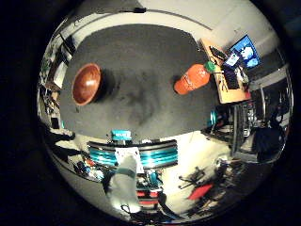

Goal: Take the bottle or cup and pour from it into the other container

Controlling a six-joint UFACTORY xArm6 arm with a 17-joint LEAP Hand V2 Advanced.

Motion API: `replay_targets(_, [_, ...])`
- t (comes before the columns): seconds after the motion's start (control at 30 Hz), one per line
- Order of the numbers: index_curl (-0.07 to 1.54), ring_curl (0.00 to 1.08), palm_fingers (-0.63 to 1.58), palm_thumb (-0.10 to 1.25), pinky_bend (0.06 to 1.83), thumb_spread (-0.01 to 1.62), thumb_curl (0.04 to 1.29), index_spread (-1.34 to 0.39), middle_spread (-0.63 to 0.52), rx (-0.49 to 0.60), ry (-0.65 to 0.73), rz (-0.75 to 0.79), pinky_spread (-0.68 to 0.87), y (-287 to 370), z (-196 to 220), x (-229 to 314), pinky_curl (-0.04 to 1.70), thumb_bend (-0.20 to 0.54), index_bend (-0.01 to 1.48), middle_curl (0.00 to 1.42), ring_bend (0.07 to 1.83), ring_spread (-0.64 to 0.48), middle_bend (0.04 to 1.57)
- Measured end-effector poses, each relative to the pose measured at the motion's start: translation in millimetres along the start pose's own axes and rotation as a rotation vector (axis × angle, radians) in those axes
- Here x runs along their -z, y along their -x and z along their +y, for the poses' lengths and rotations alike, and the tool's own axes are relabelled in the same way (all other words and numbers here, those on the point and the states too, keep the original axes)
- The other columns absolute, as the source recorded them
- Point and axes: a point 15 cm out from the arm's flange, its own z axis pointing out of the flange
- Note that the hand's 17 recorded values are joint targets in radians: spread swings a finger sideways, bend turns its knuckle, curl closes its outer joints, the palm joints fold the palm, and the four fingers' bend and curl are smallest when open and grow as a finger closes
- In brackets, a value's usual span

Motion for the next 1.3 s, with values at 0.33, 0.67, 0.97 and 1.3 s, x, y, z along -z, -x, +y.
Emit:
replay_targets(0.33, [0.29, 0.24, 0.47, 0.70, 0.88, 1.00, 0.39, -0.34, -0.11, -0.086, -0.099, -0.068, 0.40, -38, -18, 34, -0.01, -0.026, 0.17, 0.36, 0.67, -0.05, 0.34])
replay_targets(0.67, [0.29, 0.21, 0.38, 0.65, 0.97, 1.00, 0.38, -0.30, -0.09, -0.211, -0.199, -0.183, 0.38, -114, -19, 51, -0.01, -0.031, 0.15, 0.37, 0.74, -0.04, 0.40])
replay_targets(0.97, [0.30, 0.19, 0.23, 0.57, 1.04, 0.98, 0.34, -0.25, 0.00, -0.289, -0.245, -0.230, 0.40, -193, -4, 46, -0.01, -0.029, 0.18, 0.36, 0.71, 0.05, 0.37])
replay_targets(1.3, [0.32, 0.17, 0.20, 0.54, 0.97, 0.98, 0.32, -0.24, 0.05, -0.357, -0.313, -0.255, 0.42, -268, 0, 55, -0.01, -0.029, 0.18, 0.35, 0.62, 0.13, 0.34])
